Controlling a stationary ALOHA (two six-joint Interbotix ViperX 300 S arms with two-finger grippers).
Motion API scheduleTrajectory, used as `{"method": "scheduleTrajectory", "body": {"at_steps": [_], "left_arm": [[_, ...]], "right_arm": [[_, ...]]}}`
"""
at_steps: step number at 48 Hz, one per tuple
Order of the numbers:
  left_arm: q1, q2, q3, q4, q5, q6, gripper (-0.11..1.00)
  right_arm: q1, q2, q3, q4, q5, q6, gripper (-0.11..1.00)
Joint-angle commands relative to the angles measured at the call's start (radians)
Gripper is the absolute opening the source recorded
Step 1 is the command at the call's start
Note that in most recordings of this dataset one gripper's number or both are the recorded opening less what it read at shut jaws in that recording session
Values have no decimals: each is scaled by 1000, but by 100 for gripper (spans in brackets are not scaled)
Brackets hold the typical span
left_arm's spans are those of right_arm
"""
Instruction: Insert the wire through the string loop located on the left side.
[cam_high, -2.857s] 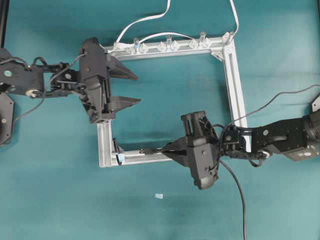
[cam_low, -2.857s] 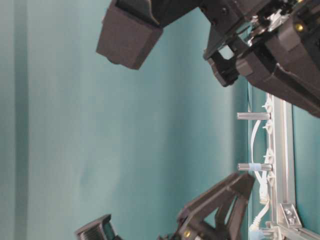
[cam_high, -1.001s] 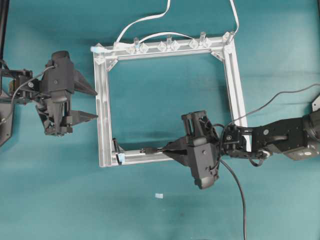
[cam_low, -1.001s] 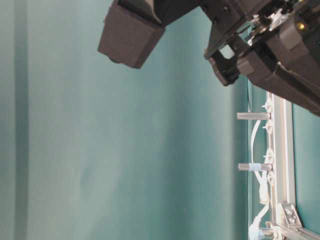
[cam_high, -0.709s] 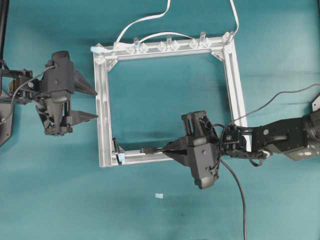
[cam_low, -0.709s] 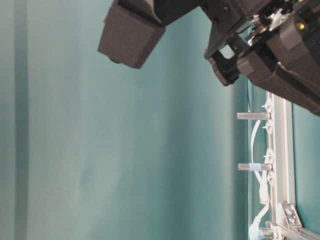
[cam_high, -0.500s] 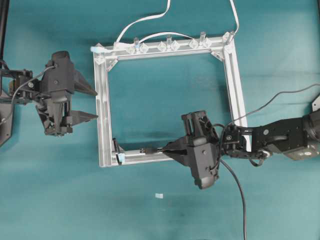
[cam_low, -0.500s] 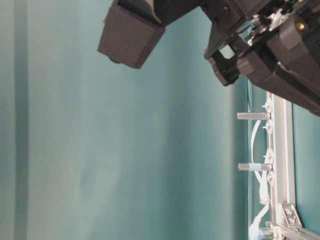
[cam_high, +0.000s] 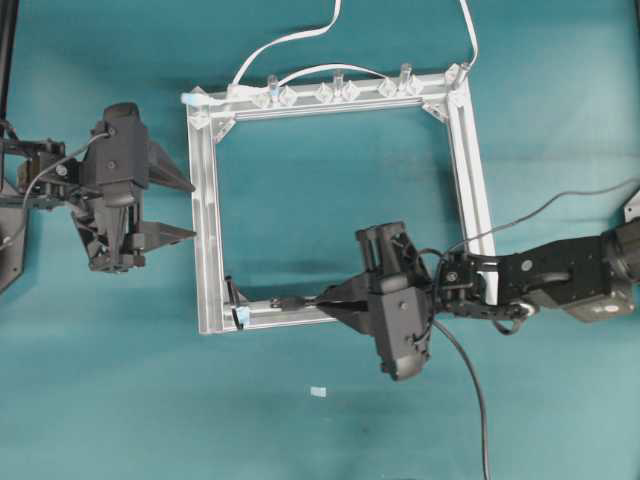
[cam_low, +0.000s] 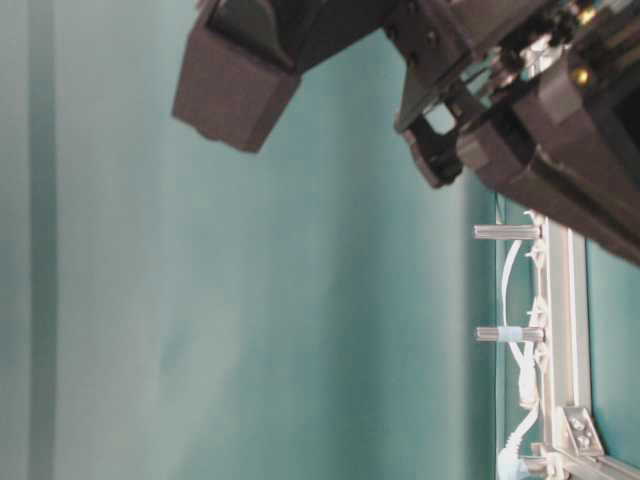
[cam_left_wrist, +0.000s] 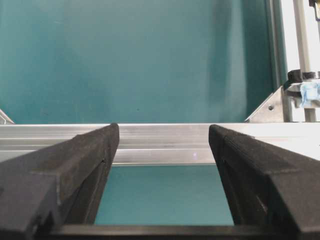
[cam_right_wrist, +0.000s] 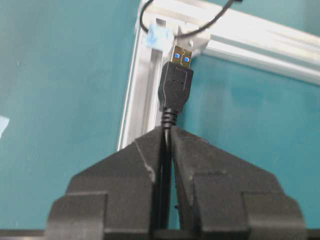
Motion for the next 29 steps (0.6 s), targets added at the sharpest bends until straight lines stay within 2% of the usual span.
{"method": "scheduleTrajectory", "body": {"at_steps": [1,29], "left_arm": [[-8,-5,-12,3,-5,3,77],[-18,-6,-11,3,-5,5,77]], "right_arm": [[-5,-3,-35,-3,-3,-3,7],[-32,61,-110,-3,-3,-3,7]]}}
